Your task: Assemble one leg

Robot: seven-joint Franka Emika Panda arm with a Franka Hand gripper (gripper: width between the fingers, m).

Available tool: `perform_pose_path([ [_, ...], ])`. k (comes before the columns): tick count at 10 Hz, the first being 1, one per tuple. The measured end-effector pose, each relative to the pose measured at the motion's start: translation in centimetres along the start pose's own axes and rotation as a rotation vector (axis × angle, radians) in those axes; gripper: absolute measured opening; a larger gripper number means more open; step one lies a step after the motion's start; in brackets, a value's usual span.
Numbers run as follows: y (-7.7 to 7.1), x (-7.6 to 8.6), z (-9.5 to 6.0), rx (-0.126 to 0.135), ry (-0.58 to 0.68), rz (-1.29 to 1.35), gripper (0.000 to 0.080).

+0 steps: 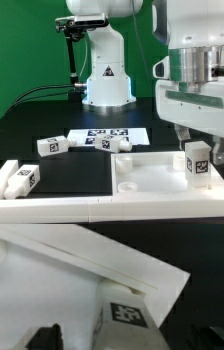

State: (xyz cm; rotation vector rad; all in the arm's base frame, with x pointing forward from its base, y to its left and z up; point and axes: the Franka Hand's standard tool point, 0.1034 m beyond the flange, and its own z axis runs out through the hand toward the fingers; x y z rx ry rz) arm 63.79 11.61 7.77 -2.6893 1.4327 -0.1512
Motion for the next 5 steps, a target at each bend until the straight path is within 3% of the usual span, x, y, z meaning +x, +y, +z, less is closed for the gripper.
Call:
perform_pose_path([
  [2, 0.13, -1.18, 0.44, 0.004, -0.016, -0.274, 0.0647],
  [5, 0.27, -1.01, 0.49, 0.001, -0.014, -0.513, 0.0648],
])
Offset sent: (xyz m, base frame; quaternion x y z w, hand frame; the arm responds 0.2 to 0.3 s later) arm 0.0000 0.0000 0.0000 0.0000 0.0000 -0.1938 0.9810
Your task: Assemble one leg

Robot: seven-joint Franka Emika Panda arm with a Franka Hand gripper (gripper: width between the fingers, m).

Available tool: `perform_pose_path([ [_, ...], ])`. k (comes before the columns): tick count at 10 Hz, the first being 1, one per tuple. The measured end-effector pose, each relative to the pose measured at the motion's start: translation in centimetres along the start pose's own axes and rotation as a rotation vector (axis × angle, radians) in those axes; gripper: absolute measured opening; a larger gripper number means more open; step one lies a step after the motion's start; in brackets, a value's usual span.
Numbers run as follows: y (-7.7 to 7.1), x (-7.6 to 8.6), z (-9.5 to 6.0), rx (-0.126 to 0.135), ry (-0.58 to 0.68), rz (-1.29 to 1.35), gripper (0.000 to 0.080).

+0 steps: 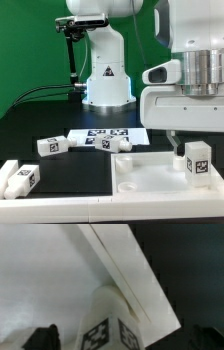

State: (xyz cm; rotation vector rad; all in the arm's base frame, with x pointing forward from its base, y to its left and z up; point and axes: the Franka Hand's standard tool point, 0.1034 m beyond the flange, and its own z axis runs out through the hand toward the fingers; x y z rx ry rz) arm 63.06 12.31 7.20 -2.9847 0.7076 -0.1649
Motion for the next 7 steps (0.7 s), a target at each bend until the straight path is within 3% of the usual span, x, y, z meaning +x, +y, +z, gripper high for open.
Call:
perform_pose_path([
  [3, 0.21, 0.64, 0.01, -0.028, 0.007, -0.414, 0.0648],
  [6, 0.28, 0.73, 0.05, -0.031, 0.014, -0.392, 0.0623],
  [7, 0.27, 0.72, 0.05, -0.030, 0.014, -0.357, 0.0444],
])
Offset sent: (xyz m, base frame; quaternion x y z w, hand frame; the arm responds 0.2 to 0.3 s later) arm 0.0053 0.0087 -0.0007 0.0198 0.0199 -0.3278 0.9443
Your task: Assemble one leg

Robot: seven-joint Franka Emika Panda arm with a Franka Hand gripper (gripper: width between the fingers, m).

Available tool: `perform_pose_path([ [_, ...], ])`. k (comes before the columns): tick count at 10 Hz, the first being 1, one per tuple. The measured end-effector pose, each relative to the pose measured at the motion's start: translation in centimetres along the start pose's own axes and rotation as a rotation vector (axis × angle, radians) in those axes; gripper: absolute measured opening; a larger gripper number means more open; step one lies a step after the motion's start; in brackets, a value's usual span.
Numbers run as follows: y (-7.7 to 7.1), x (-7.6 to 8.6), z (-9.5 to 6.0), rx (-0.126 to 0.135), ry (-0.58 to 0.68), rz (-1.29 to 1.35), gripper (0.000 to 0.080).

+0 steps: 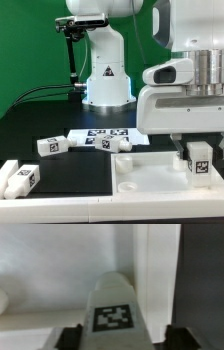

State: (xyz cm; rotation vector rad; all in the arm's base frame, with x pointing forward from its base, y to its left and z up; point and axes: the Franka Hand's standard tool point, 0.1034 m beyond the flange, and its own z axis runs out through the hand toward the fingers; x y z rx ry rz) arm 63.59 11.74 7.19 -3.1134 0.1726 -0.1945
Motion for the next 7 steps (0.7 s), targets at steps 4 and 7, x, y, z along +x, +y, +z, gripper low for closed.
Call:
perform_pose_path([
  [4, 0.04, 0.01, -0.01, -0.007, 0.004, 0.449, 0.0285],
  [7, 0.09, 0.10, 0.21, 0.013, -0.004, 1.021, 0.0285],
])
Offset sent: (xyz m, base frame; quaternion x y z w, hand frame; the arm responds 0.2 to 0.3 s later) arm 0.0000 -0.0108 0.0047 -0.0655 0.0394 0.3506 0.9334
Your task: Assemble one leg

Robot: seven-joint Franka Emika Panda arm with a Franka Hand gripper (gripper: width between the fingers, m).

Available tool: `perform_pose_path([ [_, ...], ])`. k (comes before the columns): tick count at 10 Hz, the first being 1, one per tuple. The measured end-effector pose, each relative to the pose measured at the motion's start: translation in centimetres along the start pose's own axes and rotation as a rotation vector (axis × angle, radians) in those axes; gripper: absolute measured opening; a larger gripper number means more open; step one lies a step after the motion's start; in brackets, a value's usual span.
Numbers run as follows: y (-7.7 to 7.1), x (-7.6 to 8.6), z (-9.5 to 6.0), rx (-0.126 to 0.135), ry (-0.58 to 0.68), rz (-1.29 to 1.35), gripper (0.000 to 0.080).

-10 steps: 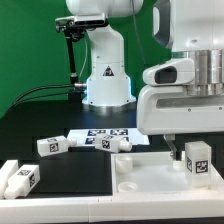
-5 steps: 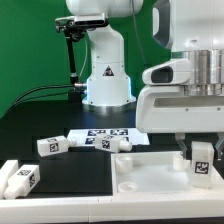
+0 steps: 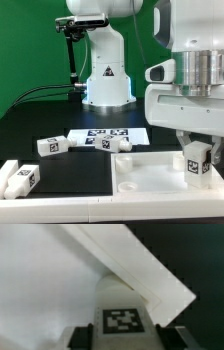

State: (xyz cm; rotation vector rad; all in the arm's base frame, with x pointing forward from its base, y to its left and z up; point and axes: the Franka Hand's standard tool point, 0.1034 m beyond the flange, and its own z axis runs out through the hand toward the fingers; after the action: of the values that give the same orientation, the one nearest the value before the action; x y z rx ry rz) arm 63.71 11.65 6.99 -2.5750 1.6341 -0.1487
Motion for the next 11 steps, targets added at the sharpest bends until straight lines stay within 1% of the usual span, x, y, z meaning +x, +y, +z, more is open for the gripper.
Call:
perform_pose_path([
  [1, 0.0, 0.1, 0.0, 0.010, -0.012, 0.130, 0.0285],
  [3, 0.0, 0.0, 0.0, 0.012, -0.023, 0.290, 0.0285],
  [4, 0.0, 0.0, 0.0, 0.012, -0.021, 0.293, 0.0285],
  [6, 0.1, -0.4, 0.0, -0.014, -0.024, 0.018, 0.0295],
  [7, -0.1, -0.1, -0.1, -0.002, -0.022, -0.177, 0.0468],
  [8, 0.1, 0.5, -0.1, 0.004, -0.029, -0.458, 0.0606],
  [9, 0.2, 0.5, 0.1, 0.005, -0.039, -0.546, 0.0636],
  [11, 0.2, 0.7, 0.1, 0.004, -0.034, -0.660, 0.0647],
])
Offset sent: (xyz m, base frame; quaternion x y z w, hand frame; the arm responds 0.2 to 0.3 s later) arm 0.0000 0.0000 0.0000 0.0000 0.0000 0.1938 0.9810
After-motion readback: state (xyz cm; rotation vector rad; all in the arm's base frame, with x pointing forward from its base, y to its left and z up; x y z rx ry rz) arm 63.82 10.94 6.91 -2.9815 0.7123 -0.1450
